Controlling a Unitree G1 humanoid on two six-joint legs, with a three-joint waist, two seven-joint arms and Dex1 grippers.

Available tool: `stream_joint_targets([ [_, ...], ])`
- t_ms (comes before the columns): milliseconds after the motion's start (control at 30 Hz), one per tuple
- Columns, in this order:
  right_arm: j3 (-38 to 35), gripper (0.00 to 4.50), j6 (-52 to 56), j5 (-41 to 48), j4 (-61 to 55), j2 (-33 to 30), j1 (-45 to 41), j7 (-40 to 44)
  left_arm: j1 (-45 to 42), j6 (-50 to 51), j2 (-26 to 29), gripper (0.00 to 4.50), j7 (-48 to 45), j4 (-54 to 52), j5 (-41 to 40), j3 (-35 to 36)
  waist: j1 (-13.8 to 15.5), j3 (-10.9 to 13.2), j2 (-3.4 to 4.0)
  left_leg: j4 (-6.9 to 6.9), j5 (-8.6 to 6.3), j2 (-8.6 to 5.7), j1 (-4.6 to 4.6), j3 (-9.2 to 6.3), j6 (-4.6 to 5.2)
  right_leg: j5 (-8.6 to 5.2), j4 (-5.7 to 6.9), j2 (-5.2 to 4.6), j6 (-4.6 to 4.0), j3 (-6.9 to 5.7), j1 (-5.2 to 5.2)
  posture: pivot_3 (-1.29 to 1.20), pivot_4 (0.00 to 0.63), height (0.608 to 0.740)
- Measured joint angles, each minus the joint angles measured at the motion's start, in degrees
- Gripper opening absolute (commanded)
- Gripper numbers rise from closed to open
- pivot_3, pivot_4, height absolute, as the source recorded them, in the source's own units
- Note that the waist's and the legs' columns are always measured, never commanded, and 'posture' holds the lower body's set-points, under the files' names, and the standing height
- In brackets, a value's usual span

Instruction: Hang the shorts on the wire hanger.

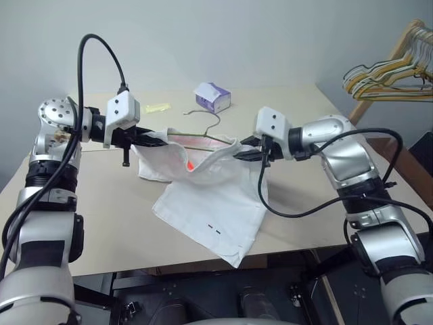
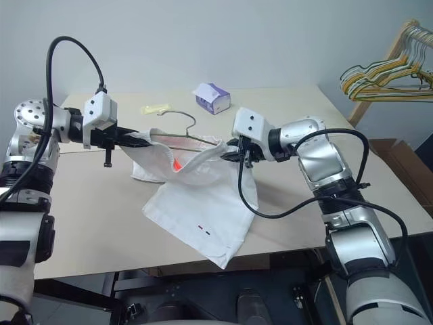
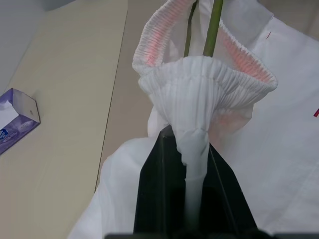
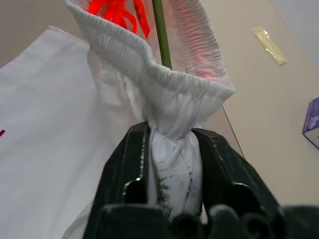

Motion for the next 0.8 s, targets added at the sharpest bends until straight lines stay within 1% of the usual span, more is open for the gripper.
stream_joint_targets([
  [33, 0.00, 0.28, 0.00, -0.02, 0.00, 0.00, 0.00, 0.23, 0.00, 0.00, 0.00, 0.00, 0.00, 0.00, -0.03, 0.01, 0.01, 0.00, 0.00, 0.00, 0.00, 0.00, -0.01, 0.00, 0.00, 0.00, 0.00, 0.00, 0.00, 0.00, 0.00, -0.04, 0.000, 0.740],
  [67, 0.00, 0.05, 0.00, -0.07, 0.00, 0.00, 0.00, 0.36, 0.00, 0.00, 0.01, 0.00, 0.00, 0.00, -0.06, 0.05, 0.02, 0.00, 0.00, 0.00, 0.00, 0.00, -0.01, 0.00, 0.00, 0.00, 0.00, 0.00, 0.00, 0.00, 0.00, -0.04, 0.000, 0.740],
  [200, 0.00, 0.05, -0.01, -0.23, 0.00, 0.01, 0.00, 0.32, 0.00, 0.00, 0.00, 0.00, -0.04, 0.02, -0.37, 0.25, 0.02, 0.00, 0.00, 0.00, 0.00, 0.00, 0.00, 0.00, 0.00, 0.00, 0.00, 0.00, 0.00, 0.00, 0.00, -0.04, 0.000, 0.740],
  [333, 0.00, 0.00, -0.01, -0.58, -0.03, 0.02, 0.06, 0.05, -0.01, -0.11, -0.88, 0.94, -0.01, 0.56, -2.32, 2.37, -0.01, 0.00, 0.00, 0.00, 0.00, 0.00, 0.00, 0.01, 0.00, 0.00, 0.00, 0.00, 0.00, 0.00, 0.00, -0.04, 0.000, 0.740],
  [633, -0.53, 0.00, 3.43, -0.59, -1.94, -0.05, 1.57, -1.17, -0.96, -2.68, -3.52, 4.08, 4.31, 4.01, -3.54, 6.39, -0.06, 0.00, 0.00, 0.01, 0.00, 0.00, -0.01, 0.00, 0.00, 0.00, 0.01, -0.01, 0.00, -0.01, 0.00, -0.06, 0.000, 0.740],
  [667, -1.18, 0.00, 4.31, -0.48, -2.65, -0.12, 2.31, -1.65, -1.25, -2.69, -3.47, 4.34, 4.31, 4.10, -3.73, 6.79, -0.07, 0.00, 0.00, 0.00, 0.00, 0.00, -0.01, -0.01, 0.00, 0.01, 0.01, -0.01, 0.00, -0.01, 0.00, -0.07, 0.000, 0.740],
  [700, -1.71, 0.00, 5.01, -0.26, -3.01, -0.24, 3.02, -2.10, -1.41, -2.81, -3.20, 4.46, 4.16, 4.11, -3.75, 6.88, -0.08, 0.00, 0.00, 0.00, 0.00, 0.00, -0.02, -0.01, 0.00, 0.01, 0.01, -0.01, 0.00, -0.02, 0.00, -0.07, 0.000, 0.740],
  [800, -2.67, 0.00, 7.00, 0.14, -3.86, -0.84, 4.84, -2.79, -1.42, -4.10, -1.61, 4.46, 3.70, 4.88, -2.36, 6.55, -0.21, 0.00, 0.00, 0.01, 0.00, -0.01, 0.00, 0.01, 0.00, 0.01, -0.02, -0.01, 0.00, -0.01, 0.01, -0.08, 0.000, 0.740],
])
